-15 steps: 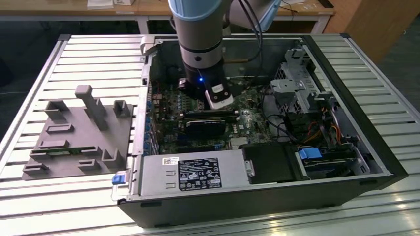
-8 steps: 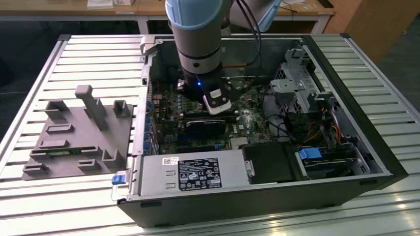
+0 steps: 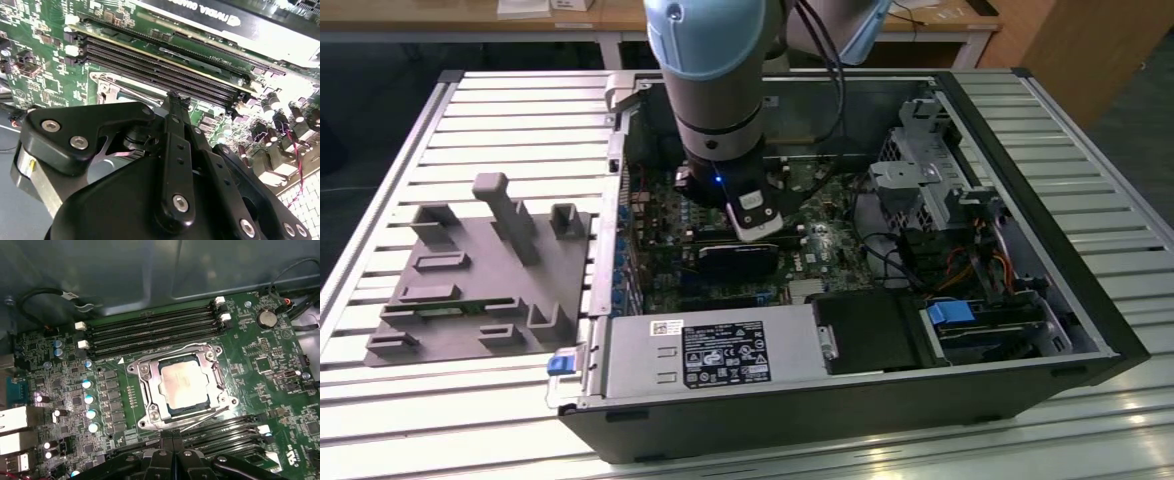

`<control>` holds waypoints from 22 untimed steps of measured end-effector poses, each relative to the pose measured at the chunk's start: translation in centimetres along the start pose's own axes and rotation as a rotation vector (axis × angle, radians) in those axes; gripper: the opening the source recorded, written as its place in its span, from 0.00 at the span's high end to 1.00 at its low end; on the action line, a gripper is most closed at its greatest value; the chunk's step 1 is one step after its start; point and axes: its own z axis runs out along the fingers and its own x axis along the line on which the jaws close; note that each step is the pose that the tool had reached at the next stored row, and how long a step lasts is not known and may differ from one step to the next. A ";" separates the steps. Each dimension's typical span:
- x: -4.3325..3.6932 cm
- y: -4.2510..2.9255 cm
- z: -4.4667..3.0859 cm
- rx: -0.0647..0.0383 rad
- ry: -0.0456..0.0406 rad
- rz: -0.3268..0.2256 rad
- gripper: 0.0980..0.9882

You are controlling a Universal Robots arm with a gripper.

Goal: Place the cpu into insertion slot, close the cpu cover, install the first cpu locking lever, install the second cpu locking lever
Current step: 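Install the second cpu locking lever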

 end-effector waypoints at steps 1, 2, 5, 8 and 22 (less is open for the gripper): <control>0.04 -0.05 0.11 -0.003 0.0006 0.000 1.00; 0.09 -0.09 0.22 -0.005 0.0009 0.001 1.00; 0.23 -0.23 0.57 -0.009 0.0021 0.001 1.00; 0.29 -0.37 0.74 -0.011 0.0028 0.001 1.00; 1.33 -0.99 1.50 -0.046 0.0107 0.006 1.00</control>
